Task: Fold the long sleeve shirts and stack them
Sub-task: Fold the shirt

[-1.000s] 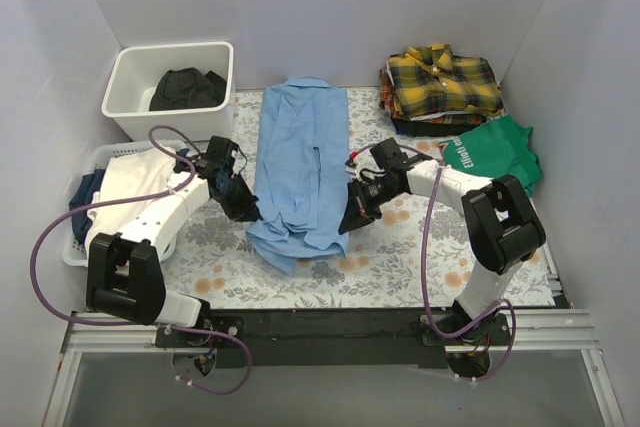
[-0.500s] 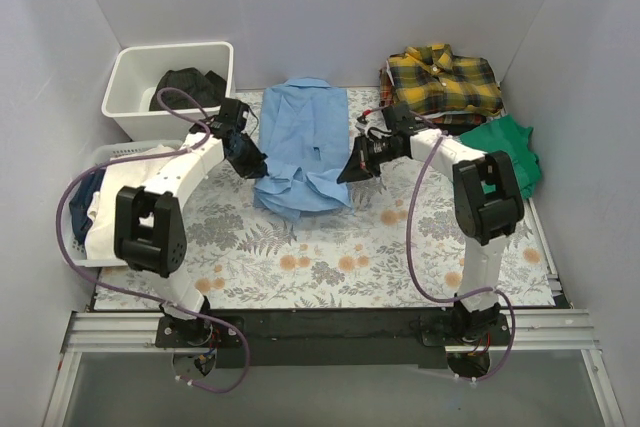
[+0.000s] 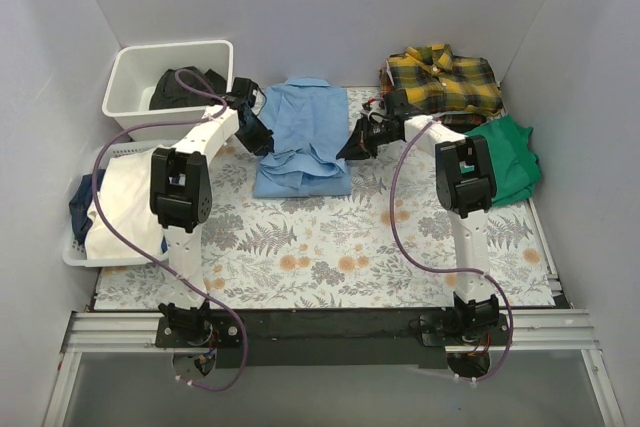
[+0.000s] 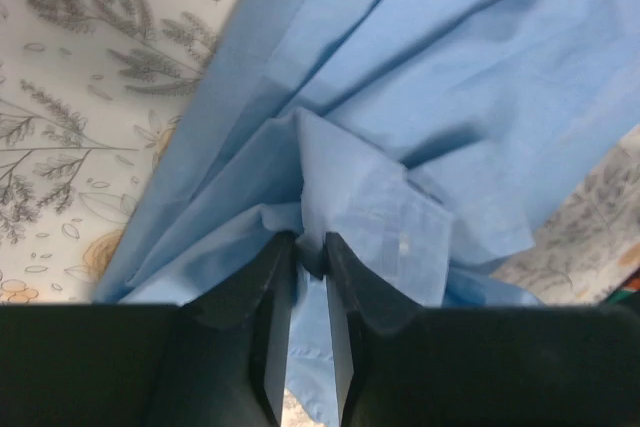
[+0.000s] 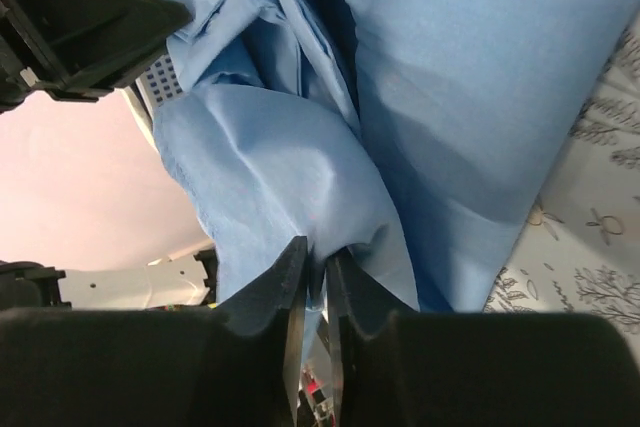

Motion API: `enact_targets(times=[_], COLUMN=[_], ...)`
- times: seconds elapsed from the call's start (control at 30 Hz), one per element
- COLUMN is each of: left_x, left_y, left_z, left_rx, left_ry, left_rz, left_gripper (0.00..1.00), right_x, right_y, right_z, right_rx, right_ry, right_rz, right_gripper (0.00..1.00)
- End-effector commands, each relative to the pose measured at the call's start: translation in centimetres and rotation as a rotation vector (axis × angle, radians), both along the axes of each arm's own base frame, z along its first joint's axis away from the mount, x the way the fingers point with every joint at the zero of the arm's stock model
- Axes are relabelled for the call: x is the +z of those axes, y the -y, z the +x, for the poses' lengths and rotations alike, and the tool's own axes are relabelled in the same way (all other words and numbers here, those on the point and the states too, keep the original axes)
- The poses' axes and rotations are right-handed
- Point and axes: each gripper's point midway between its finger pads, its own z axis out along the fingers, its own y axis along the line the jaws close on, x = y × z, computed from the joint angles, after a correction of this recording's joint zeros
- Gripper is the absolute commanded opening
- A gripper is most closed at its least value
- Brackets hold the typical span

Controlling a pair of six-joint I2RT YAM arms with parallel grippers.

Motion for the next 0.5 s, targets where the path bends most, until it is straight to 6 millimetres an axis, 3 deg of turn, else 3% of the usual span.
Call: enact_targets(times=[0.0,0.03,0.07,0.1,0.23,0.47], left_x=[2.2,2.3,2.7,3.1,6.1,9.1], left_y=[-1.4,-1.4,-1.3,-1.1,-0.8,0.3], left_z=[3.6,4.1,4.4,4.9,6.6,5.5], left_rx=[0.013,0.010,0.003,-0.003,-0.031,-0.166], left_ry=[0.096,0.105,0.118,0.140,0.223,0.339], left_rz=[-0.012,-0.015,-0.029,-0.040,-0.058,-0.098], left_gripper=[0.23,0.30,0.44,0.47,0.56,0.61], right_x=[2.4,2.7,2.9,3.7,5.5,5.8], right_y=[0.4,0.5,0.8,0.9,1.8,4.4], right_z=[2.3,2.4,2.5,2.7,2.8,2.0], right_rx=[-0.040,-0.047,-0.054,-0.060,-0.094,-0.171], right_ry=[0.053,0.060,0.069,0.102,0.192,0.344], right_rz=[0.038,0.035,0.029,0.020,-0.027,-0.180], right_gripper=[0.26,0.32,0.34,0.36,0.41,0.41])
